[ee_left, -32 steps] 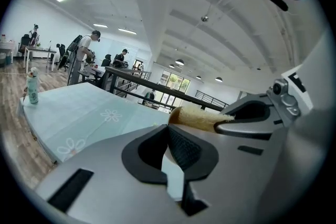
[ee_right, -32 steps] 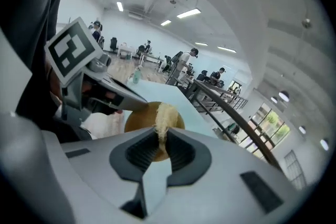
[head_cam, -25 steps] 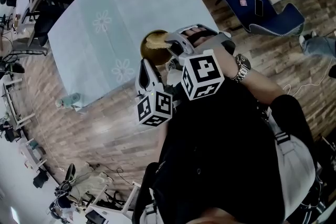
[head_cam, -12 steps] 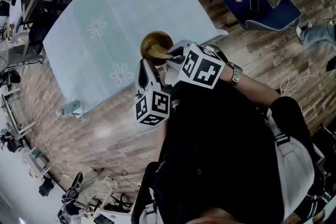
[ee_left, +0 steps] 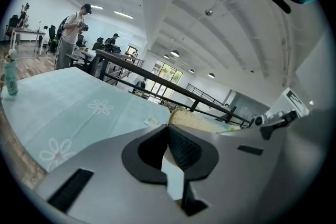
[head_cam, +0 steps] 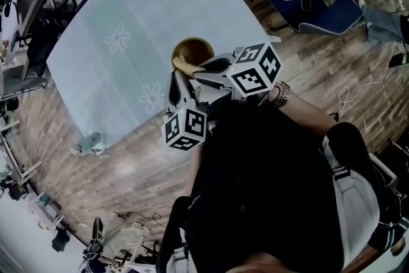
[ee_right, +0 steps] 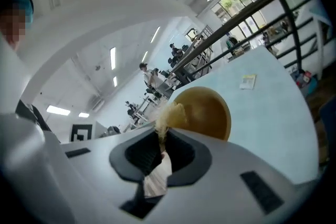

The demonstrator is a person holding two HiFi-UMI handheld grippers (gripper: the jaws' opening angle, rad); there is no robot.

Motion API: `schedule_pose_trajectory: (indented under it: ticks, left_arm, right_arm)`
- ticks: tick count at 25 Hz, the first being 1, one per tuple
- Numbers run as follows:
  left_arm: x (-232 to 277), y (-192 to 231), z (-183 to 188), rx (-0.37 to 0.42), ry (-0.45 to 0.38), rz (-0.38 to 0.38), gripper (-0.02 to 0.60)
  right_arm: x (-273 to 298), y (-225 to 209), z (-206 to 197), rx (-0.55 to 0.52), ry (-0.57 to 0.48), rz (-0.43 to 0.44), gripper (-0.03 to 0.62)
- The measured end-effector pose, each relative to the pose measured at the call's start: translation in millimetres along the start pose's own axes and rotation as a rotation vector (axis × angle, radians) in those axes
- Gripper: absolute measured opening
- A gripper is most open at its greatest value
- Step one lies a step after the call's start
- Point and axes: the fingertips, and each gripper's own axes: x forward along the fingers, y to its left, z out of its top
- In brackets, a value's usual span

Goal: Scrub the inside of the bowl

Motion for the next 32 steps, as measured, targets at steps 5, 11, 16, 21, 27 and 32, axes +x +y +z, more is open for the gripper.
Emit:
schedule_pose_trajectory:
  ticks: [5,11,16,21,27,32]
  left_arm:
    - [14.1,34.2,8.6,0.032,0.046,-0.027,0.017]
    - [45.3,85.0,4.5,0.058,0.155,-0.042,0.017]
    - [80.9,116.2,-16.1,0.073,0.245,-0.053,0.017]
    - [119.8,132.4,-48.0,0.050,0.353,-0.080,0.017]
    - [152.4,153.7,-95.4,0.053,0.491,-0.104,0.017]
    - [165.7,168.0,-116.5,0.049,0.533,-0.088,0.017]
  right_arm:
    - [16.9,6.1,31.8,0.136,-0.183,0.041,0.048]
    - [34.5,15.0,60.4,0.064,-0.303,-0.040,0.048]
    - [39.0,4.0,58.0,0.005,-0.323,-0.215,0.048]
    - [39.5,-13.9,44.0,0.091,-0.354,-0.340,0.048]
    - [32.0,-31.6,30.4,0.215,-0.448,-0.484,0.048]
    - [27.6,-35.8,28.8,0.216,-0.463,-0.549,0.049]
